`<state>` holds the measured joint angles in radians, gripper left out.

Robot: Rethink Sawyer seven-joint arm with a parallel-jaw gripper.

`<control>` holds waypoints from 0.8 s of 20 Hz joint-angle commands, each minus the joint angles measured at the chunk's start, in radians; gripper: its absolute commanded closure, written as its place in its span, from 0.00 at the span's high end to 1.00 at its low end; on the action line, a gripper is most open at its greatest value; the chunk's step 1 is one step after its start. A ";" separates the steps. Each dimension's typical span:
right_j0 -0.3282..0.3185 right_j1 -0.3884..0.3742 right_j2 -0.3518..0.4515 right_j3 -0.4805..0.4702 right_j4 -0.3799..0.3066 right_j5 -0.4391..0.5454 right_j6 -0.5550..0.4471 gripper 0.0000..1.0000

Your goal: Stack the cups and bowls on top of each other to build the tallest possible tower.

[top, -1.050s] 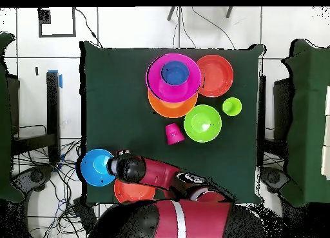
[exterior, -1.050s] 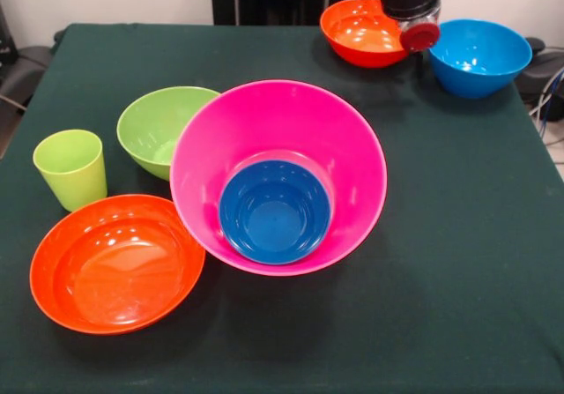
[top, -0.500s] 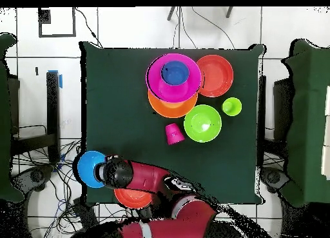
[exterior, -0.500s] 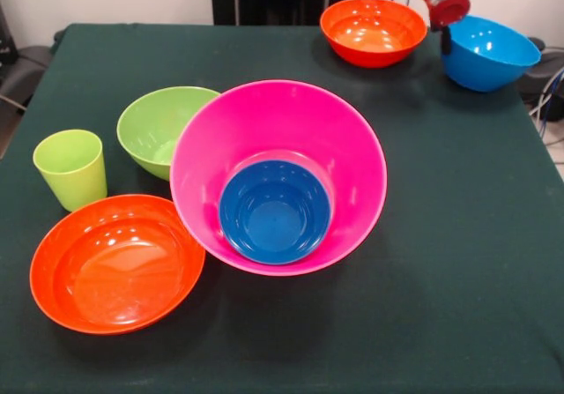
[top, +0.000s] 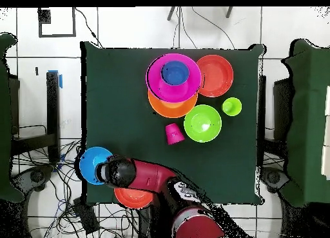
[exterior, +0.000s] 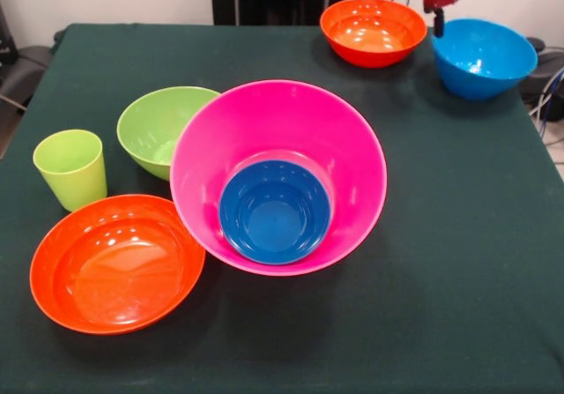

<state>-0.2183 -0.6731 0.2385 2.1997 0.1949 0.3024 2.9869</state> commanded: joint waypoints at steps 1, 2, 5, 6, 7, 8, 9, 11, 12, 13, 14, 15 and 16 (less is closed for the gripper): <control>0.022 -0.015 -0.067 -0.081 -0.010 0.112 0.026 1.00; 0.020 -0.014 -0.069 -0.085 -0.013 0.120 0.022 1.00; 0.029 -0.010 -0.078 -0.090 -0.014 0.129 0.024 1.00; 0.027 -0.005 -0.085 -0.093 -0.018 0.133 0.019 1.00; 0.025 0.006 -0.091 -0.097 -0.024 0.129 0.012 1.00; 0.018 0.017 -0.094 -0.098 -0.030 0.118 0.004 1.00; 0.009 0.030 -0.092 -0.097 -0.035 0.102 -0.005 1.00; 0.001 0.044 -0.101 -0.108 -0.046 0.111 -0.023 1.00; -0.003 0.050 -0.106 -0.113 -0.052 0.115 -0.033 1.00; -0.012 0.062 -0.103 -0.119 -0.055 0.127 -0.045 1.00; -0.020 0.081 -0.102 -0.135 -0.064 0.148 -0.064 1.00; -0.021 0.094 -0.105 -0.144 -0.068 0.144 -0.067 1.00; -0.022 0.106 -0.107 -0.153 -0.072 0.140 -0.070 1.00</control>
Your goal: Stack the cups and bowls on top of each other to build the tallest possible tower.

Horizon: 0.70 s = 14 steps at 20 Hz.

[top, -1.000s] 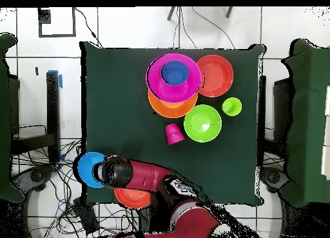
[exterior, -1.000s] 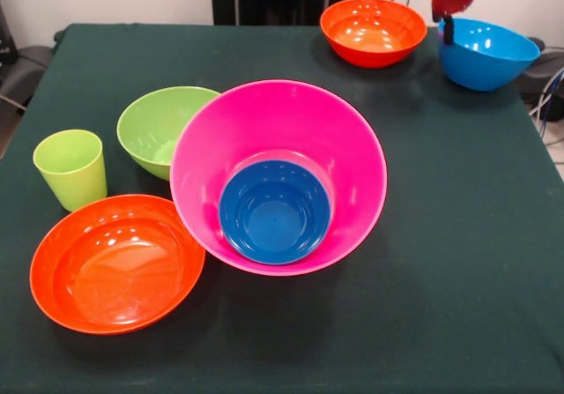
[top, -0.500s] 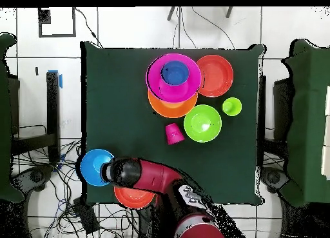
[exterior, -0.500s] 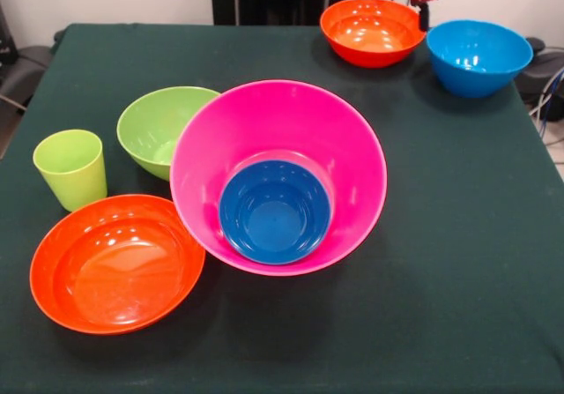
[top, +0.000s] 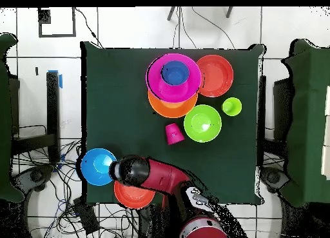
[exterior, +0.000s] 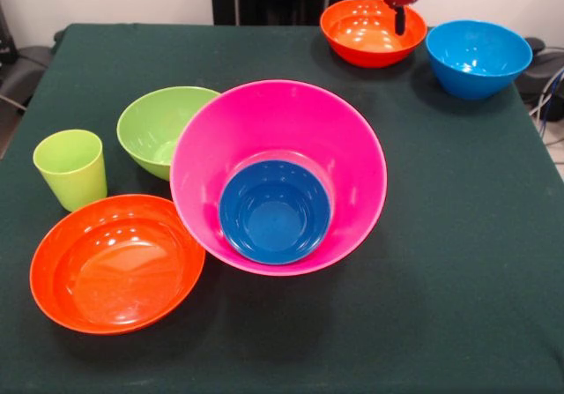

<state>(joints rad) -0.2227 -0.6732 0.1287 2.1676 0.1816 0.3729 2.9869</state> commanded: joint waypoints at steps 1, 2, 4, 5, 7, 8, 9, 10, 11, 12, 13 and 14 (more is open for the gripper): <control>-0.015 0.116 0.000 -0.126 -0.057 0.057 -0.061 1.00; -0.012 0.124 0.000 -0.123 -0.058 0.037 -0.054 1.00; -0.013 0.137 -0.005 -0.127 -0.064 0.025 -0.050 1.00; -0.017 0.145 -0.005 -0.135 -0.068 0.037 -0.056 1.00; -0.026 0.166 -0.006 -0.148 -0.075 0.038 -0.064 1.00; -0.034 0.176 -0.001 -0.144 -0.075 0.014 -0.062 1.00; -0.032 0.182 -0.005 -0.149 -0.081 0.008 -0.061 1.00; -0.034 0.183 -0.006 -0.148 -0.083 0.005 -0.059 1.00; -0.035 0.184 -0.006 -0.147 -0.086 0.001 -0.057 1.00; -0.037 0.187 -0.006 -0.150 -0.087 0.003 -0.058 1.00; -0.039 0.190 -0.005 -0.153 -0.088 0.006 -0.058 1.00; -0.035 0.198 -0.003 -0.156 -0.088 0.001 -0.055 1.00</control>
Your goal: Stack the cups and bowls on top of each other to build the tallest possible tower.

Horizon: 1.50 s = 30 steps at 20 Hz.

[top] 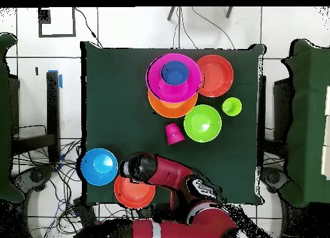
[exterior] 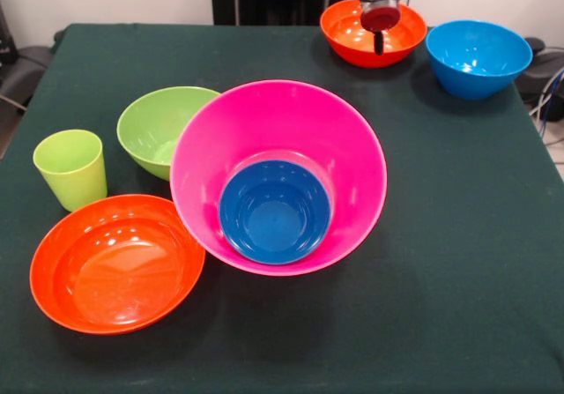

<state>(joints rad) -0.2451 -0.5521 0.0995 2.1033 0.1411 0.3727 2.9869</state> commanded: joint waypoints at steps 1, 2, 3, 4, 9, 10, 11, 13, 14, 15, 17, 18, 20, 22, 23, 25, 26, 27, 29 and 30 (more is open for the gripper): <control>-0.015 0.081 0.028 -0.094 -0.048 0.000 -0.055 1.00; -0.013 0.087 0.029 -0.099 -0.048 0.001 -0.055 1.00; -0.011 0.093 0.030 -0.104 -0.049 0.002 -0.056 1.00; -0.009 0.104 0.032 -0.112 -0.048 -0.005 -0.053 1.00; 0.000 0.126 0.031 -0.127 -0.046 -0.027 -0.043 1.00; 0.000 0.131 0.031 -0.133 -0.046 -0.029 -0.043 1.00; -0.001 0.136 0.031 -0.138 -0.046 -0.030 -0.044 1.00; -0.002 0.147 0.032 -0.144 -0.049 -0.041 -0.045 1.00; -0.001 0.153 0.033 -0.146 -0.050 -0.044 -0.045 1.00; -0.001 0.158 0.034 -0.149 -0.050 -0.047 -0.045 1.00; 0.001 0.165 0.033 -0.153 -0.051 -0.049 -0.044 1.00; 0.003 0.163 0.033 -0.149 -0.051 -0.050 -0.040 1.00; 0.005 0.163 0.035 -0.147 -0.050 -0.052 -0.038 1.00; 0.008 0.168 0.037 -0.148 -0.048 -0.051 -0.036 1.00; 0.006 0.169 0.039 -0.148 -0.049 -0.052 -0.038 1.00; 0.003 0.173 0.042 -0.147 -0.052 -0.054 -0.041 1.00; 0.001 0.179 0.045 -0.149 -0.051 -0.058 -0.043 1.00; 0.002 0.180 0.045 -0.151 -0.050 -0.055 -0.041 1.00; -0.001 0.175 0.046 -0.146 -0.050 -0.051 -0.042 1.00; -0.002 0.177 0.048 -0.147 -0.050 -0.052 -0.043 1.00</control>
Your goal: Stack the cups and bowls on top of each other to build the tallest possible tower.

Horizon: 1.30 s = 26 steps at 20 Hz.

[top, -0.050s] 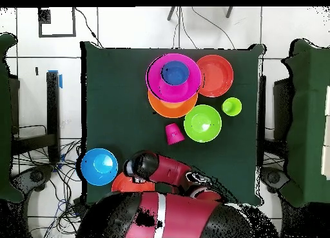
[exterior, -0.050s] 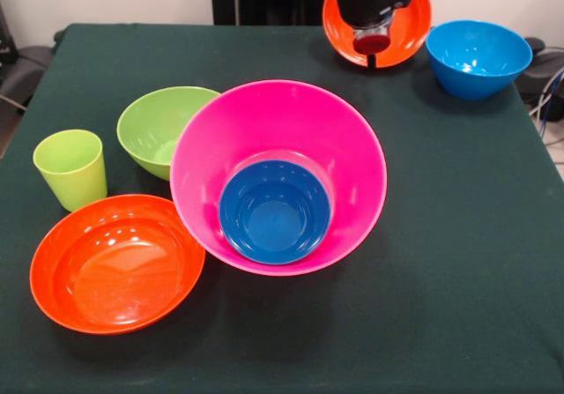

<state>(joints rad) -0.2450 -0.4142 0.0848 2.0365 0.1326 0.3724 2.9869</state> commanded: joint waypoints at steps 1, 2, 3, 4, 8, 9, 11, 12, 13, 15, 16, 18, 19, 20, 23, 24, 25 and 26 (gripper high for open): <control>-0.003 0.041 0.065 -0.082 -0.041 -0.052 -0.043 1.00; -0.002 0.042 0.064 -0.081 -0.041 -0.052 -0.043 1.00; -0.002 0.042 0.064 -0.081 -0.041 -0.051 -0.043 1.00; 0.000 0.039 0.062 -0.082 -0.040 -0.042 -0.043 1.00; 0.006 -0.022 0.059 -0.068 -0.024 0.048 -0.038 1.00; 0.005 -0.038 0.062 -0.058 -0.021 0.059 -0.035 1.00; 0.005 -0.062 0.066 -0.037 -0.016 0.062 -0.027 1.00; 0.000 -0.063 0.065 -0.031 -0.019 0.057 -0.029 1.00; -0.004 -0.064 0.065 -0.024 -0.021 0.053 -0.031 1.00; -0.009 -0.074 0.066 -0.020 -0.021 0.072 -0.035 1.00; -0.010 -0.086 0.066 -0.017 -0.018 0.091 -0.035 1.00; 0.000 -0.093 0.058 -0.037 -0.013 0.136 -0.032 1.00; 0.006 -0.089 0.053 -0.059 -0.011 0.164 -0.032 1.00; 0.001 -0.091 0.053 -0.061 -0.011 0.181 -0.037 1.00; -0.003 -0.078 0.062 -0.060 -0.012 0.166 -0.040 1.00; -0.004 -0.074 0.063 -0.062 -0.012 0.163 -0.040 1.00; -0.001 -0.071 0.063 -0.065 -0.013 0.162 -0.039 1.00; -0.003 -0.073 0.063 -0.071 -0.013 0.174 -0.042 1.00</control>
<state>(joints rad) -0.2443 -0.5073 0.0846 2.0382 0.1318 0.4788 2.9869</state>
